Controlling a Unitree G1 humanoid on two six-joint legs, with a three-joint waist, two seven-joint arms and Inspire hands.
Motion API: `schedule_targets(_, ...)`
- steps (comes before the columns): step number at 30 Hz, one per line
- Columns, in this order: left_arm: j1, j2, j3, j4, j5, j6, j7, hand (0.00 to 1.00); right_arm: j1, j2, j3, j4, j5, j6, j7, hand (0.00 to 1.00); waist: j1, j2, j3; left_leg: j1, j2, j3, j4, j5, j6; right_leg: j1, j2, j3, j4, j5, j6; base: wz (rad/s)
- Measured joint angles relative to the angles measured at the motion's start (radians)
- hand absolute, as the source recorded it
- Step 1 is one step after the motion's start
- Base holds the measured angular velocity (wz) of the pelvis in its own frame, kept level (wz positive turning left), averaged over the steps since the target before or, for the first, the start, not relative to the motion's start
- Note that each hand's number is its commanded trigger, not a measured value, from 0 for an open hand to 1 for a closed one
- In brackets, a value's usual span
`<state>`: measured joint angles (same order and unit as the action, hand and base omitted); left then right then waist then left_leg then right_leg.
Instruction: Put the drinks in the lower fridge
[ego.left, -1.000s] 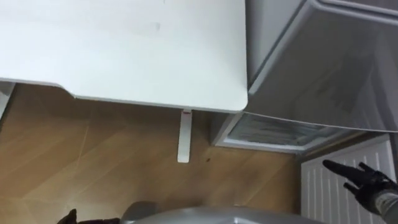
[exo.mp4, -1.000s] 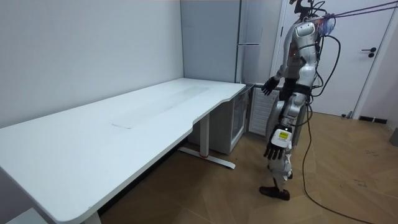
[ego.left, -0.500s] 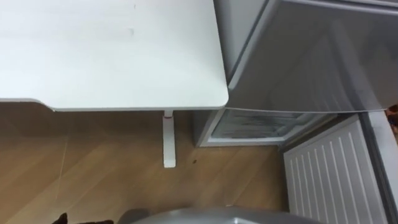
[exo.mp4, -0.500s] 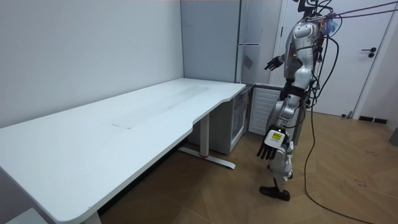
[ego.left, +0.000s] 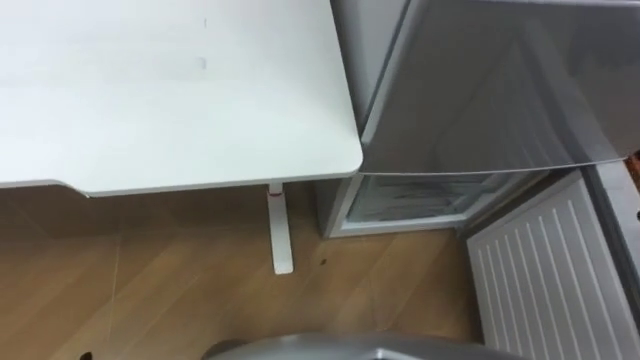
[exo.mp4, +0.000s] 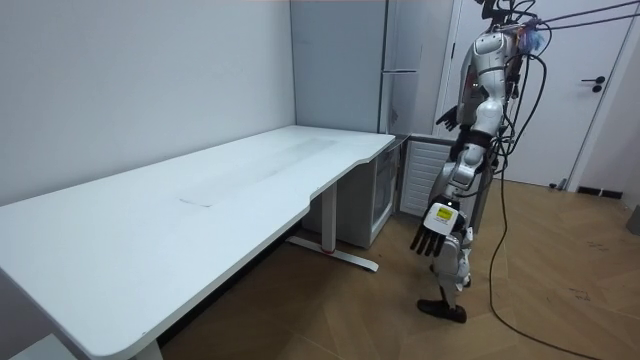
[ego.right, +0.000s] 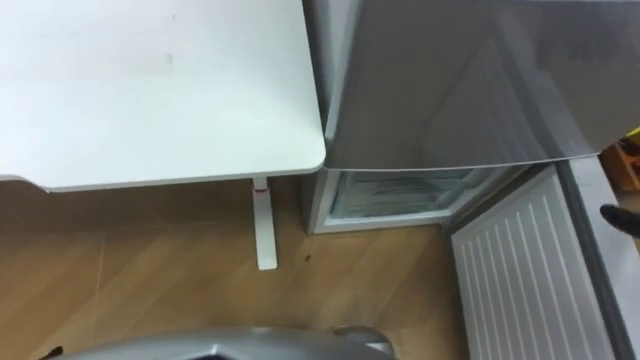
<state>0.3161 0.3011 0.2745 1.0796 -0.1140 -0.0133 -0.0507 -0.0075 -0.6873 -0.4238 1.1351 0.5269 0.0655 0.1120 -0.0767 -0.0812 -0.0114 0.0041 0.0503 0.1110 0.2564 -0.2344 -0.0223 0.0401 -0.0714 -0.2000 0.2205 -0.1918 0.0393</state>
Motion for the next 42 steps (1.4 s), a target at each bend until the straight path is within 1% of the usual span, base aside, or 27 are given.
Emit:
schedule_targets(1,0.008,0.000,0.000,0.000,0.000,0.001,-0.005,0.00,0.000,0.000,0.000,0.017,0.024,0.001,0.000,0.00,-0.001,0.012,-0.0010,-0.001,0.000,0.002,0.000,0.000,0.000,-0.002,0.001,0.005,0.000,0.000,0.000,-0.05)
schedule_targets(4,0.008,0.007,0.001,-0.003,-0.001,0.013,-0.013,0.00,-0.001,0.000,0.000,0.069,0.091,0.002,-0.001,0.00,-0.001,0.032,0.0010,0.001,0.001,0.003,0.000,0.002,-0.001,-0.003,0.002,0.008,-0.001,0.000,-0.001,-0.02)
schedule_targets(6,0.008,0.015,0.008,-0.005,-0.001,0.013,-0.025,0.00,-0.002,0.000,0.000,0.073,0.117,0.001,-0.002,0.00,-0.001,0.032,0.0013,0.004,0.001,0.003,0.000,0.004,-0.001,-0.004,0.002,0.008,-0.001,-0.001,-0.001,0.00)
schedule_targets(9,0.003,0.029,0.010,-0.009,0.000,0.013,-0.031,0.00,-0.003,0.000,0.000,0.085,0.138,0.001,-0.003,0.00,-0.001,0.025,0.0026,0.000,0.001,0.003,0.004,0.005,-0.001,-0.004,0.002,0.009,-0.007,-0.002,-0.001,0.01)
schedule_targets(11,0.003,0.037,0.010,-0.012,0.000,0.013,-0.031,0.00,-0.003,0.000,0.000,0.111,0.154,0.001,-0.003,0.00,-0.003,0.021,0.0028,-0.010,0.000,-0.005,0.009,0.005,-0.001,-0.004,0.004,0.006,-0.017,-0.001,-0.002,0.08)
schedule_targets(12,0.006,0.040,0.010,-0.013,-0.001,0.013,-0.031,0.00,0.001,0.000,-0.001,0.120,0.159,0.001,-0.004,0.00,-0.003,0.023,0.0062,-0.014,0.000,-0.007,0.011,0.005,-0.001,-0.005,0.005,0.005,-0.017,-0.001,-0.002,0.06)
schedule_targets(15,0.012,0.041,0.010,-0.013,0.000,0.015,-0.031,0.00,0.019,0.000,-0.003,0.120,0.190,-0.004,-0.001,0.00,-0.006,0.027,0.0090,-0.019,0.000,-0.012,0.012,0.005,-0.001,-0.005,0.006,0.002,-0.025,-0.001,-0.002,0.06)
schedule_targets(18,0.011,0.042,0.010,-0.012,0.001,0.021,-0.032,0.00,0.043,0.000,-0.003,0.121,0.196,-0.021,0.015,0.00,-0.004,0.038,0.0042,-0.029,0.001,-0.022,0.014,0.005,-0.001,-0.006,0.010,-0.001,-0.037,0.006,-0.004,0.10)
schedule_targets(23,0.009,0.044,0.006,-0.016,0.008,0.032,-0.031,0.00,0.069,0.000,-0.003,0.143,0.196,-0.043,0.051,0.00,-0.001,0.039,0.0045,-0.030,0.001,-0.028,0.012,0.004,-0.003,-0.005,0.012,-0.003,-0.037,0.006,-0.004,0.01)
schedule_targets(24,0.006,0.044,-0.002,-0.016,0.011,0.032,-0.029,0.00,0.070,0.000,0.000,0.151,0.195,-0.052,0.063,0.00,0.000,0.038,0.0047,-0.030,0.001,-0.028,0.012,0.004,-0.003,-0.005,0.012,-0.002,-0.036,0.006,-0.004,0.00)
schedule_targets(27,0.005,0.045,-0.040,-0.016,0.011,0.036,-0.028,0.00,0.073,0.004,0.017,0.148,0.192,-0.056,0.087,0.00,0.006,0.036,0.0064,-0.029,0.004,-0.027,0.013,0.003,-0.005,-0.004,0.016,-0.001,-0.036,0.007,-0.006,-0.02)
schedule_targets(28,0.004,0.045,-0.055,-0.016,0.011,0.037,-0.030,0.00,0.072,0.007,0.045,0.146,0.193,-0.060,0.098,0.00,0.011,0.034,0.0067,-0.027,0.007,-0.025,0.013,0.002,-0.006,-0.004,0.019,0.002,-0.037,0.009,-0.008,-0.08)
schedule_targets(29,0.003,0.045,-0.063,-0.015,0.011,0.038,-0.031,0.00,0.078,0.008,0.055,0.143,0.192,-0.064,0.105,0.00,0.014,0.029,0.0088,-0.025,0.009,-0.023,0.012,0.002,-0.007,-0.004,0.020,0.003,-0.037,0.009,-0.009,-0.11)
schedule_targets(31,-0.006,0.043,-0.073,-0.006,0.011,0.045,-0.042,0.00,0.106,0.024,0.078,0.125,0.188,-0.071,0.124,0.00,0.033,0.024,0.0109,-0.016,0.015,-0.015,0.010,0.002,-0.010,-0.001,0.024,0.007,-0.036,0.012,-0.014,-0.13)
schedule_targets(35,-0.006,0.044,-0.089,0.001,0.011,0.057,-0.050,0.00,0.150,0.044,0.089,0.069,0.165,-0.081,0.174,0.00,0.046,0.017,0.0144,-0.014,0.023,-0.005,0.010,0.000,-0.014,-0.002,0.028,0.007,-0.039,0.013,-0.016,-0.11)
schedule_targets(38,-0.007,0.047,-0.113,0.001,0.014,0.057,-0.052,0.00,0.169,0.068,0.092,0.055,0.168,-0.107,0.215,0.00,0.054,0.011,0.0150,-0.013,0.030,0.003,0.012,-0.002,-0.017,0.000,0.036,0.014,-0.052,0.019,-0.022,-0.10)
schedule_targets(40,-0.003,0.045,-0.160,0.002,0.033,0.057,-0.063,0.00,0.198,0.099,0.092,0.008,0.168,-0.130,0.230,0.00,0.058,0.010,0.0147,-0.011,0.036,0.014,0.013,-0.004,-0.021,0.000,0.041,0.024,-0.051,0.021,-0.026,-0.15)
schedule_targets(41,-0.004,0.045,-0.170,0.002,0.041,0.057,-0.068,0.00,0.207,0.105,0.092,-0.006,0.169,-0.136,0.233,0.00,0.058,0.010,0.0146,-0.012,0.038,0.015,0.013,-0.005,-0.022,0.000,0.043,0.026,-0.051,0.022,-0.026,-0.15)
schedule_targets(42,-0.005,0.044,-0.184,0.002,0.047,0.057,-0.073,0.00,0.221,0.121,0.092,-0.023,0.175,-0.152,0.245,0.00,0.057,0.010,0.0146,-0.012,0.041,0.018,0.017,-0.007,-0.024,-0.002,0.046,0.029,-0.052,0.023,-0.028,-0.11)
